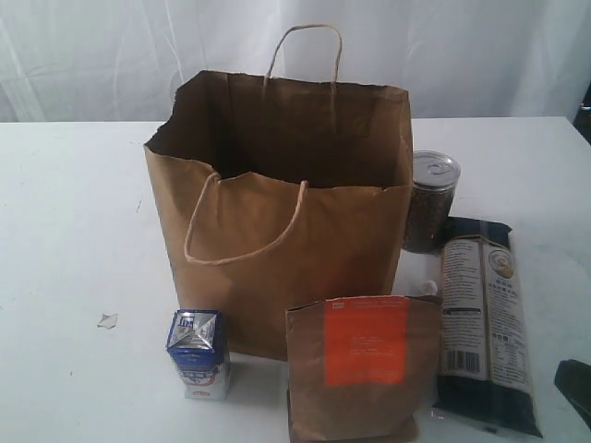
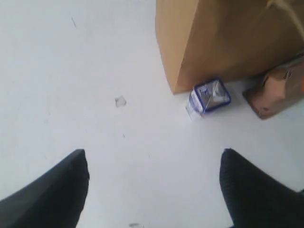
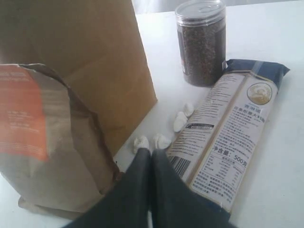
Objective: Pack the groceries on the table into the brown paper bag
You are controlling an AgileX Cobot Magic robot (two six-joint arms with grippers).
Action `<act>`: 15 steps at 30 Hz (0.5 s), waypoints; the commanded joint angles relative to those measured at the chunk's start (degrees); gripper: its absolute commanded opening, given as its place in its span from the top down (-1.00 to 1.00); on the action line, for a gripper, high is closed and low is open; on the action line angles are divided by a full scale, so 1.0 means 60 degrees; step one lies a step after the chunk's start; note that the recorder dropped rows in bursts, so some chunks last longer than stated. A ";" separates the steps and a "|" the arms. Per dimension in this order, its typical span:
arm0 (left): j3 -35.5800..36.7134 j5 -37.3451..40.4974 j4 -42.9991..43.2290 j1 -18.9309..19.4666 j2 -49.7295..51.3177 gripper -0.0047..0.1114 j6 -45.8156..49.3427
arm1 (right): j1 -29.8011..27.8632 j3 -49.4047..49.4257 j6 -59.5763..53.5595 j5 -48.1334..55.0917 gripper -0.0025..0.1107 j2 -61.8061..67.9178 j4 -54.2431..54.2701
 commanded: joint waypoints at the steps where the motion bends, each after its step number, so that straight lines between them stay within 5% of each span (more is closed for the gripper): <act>1: 0.1667 -0.0205 -0.0543 -0.0012 -0.0384 -0.42 -0.0860 | -0.0038 0.0052 -0.0042 -0.0018 0.96 -0.0028 -0.0107; 10: 0.4735 -0.4023 -0.1687 -0.0012 -0.0410 -0.42 -0.2040 | -0.0038 0.0052 -0.0042 -0.0018 0.96 -0.0028 -0.0107; 15: 0.5692 -0.4909 -0.1642 -0.0012 -0.0410 -0.42 -0.2264 | -0.0038 0.0052 -0.0042 -0.0018 0.96 -0.0028 -0.0107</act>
